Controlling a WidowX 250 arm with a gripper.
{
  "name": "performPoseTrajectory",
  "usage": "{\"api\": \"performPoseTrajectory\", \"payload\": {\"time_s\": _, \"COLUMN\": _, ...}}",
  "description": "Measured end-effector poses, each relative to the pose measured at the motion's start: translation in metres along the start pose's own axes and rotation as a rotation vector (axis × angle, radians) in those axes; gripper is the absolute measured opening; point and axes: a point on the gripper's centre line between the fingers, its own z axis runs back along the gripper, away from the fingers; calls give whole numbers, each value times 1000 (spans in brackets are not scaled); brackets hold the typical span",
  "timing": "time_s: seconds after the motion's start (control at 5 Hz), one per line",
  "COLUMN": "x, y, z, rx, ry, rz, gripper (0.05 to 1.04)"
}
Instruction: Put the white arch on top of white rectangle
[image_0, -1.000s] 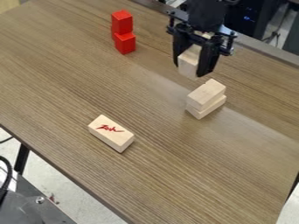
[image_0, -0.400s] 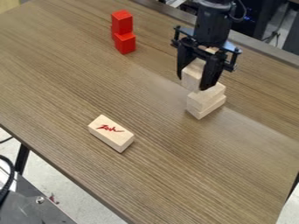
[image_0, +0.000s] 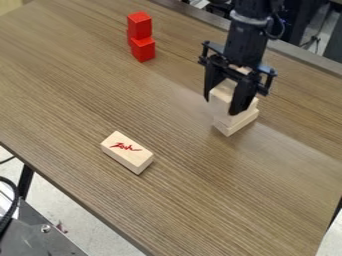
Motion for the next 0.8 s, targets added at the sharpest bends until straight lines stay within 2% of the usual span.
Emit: {"api": "performPoseTrajectory", "payload": {"time_s": 0.8, "x": 2, "y": -3, "z": -1, "rx": 5, "ry": -11, "rz": -15, "gripper": 599}}
